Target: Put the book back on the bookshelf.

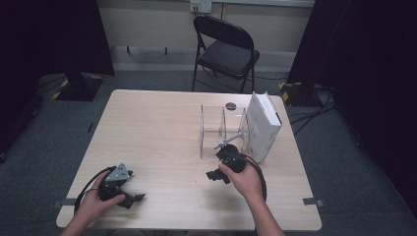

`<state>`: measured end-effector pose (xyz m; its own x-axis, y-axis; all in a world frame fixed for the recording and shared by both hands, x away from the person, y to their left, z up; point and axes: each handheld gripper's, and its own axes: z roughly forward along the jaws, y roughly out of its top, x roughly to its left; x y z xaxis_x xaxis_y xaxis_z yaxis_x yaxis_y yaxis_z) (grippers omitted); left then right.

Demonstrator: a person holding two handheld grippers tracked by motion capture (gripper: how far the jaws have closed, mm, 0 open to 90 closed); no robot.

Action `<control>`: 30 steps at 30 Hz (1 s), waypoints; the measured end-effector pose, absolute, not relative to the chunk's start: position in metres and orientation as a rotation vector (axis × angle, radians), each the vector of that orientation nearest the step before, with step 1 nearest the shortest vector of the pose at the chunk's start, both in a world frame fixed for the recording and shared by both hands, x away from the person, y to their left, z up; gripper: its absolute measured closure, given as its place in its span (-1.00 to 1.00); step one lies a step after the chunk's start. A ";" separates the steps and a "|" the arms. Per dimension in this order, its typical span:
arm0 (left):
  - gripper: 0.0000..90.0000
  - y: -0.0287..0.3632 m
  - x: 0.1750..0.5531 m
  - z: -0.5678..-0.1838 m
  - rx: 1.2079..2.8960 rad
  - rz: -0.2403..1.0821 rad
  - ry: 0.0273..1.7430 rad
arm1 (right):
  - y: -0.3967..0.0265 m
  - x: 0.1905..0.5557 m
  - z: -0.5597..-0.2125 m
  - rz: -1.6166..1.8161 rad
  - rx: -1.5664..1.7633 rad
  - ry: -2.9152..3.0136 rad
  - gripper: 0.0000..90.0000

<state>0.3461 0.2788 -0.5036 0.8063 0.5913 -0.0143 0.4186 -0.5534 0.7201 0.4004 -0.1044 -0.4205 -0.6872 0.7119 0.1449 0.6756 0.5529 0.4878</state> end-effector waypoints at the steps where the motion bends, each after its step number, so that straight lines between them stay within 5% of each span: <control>1: -1.00 0.279 0.346 -0.504 2.238 0.296 0.740 | -0.103 0.400 -0.422 0.806 1.212 2.704 -0.54; 30: -1.00 0.279 0.346 -0.504 2.238 0.296 0.740 | -0.067 0.387 -0.477 0.797 1.044 2.727 -0.63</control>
<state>0.3461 0.2788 -0.5036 0.8064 0.5912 -0.0138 0.4183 -0.5538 0.7199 0.3873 -0.0675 -0.4766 -0.7563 0.6496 0.0774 0.5890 0.6247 0.5126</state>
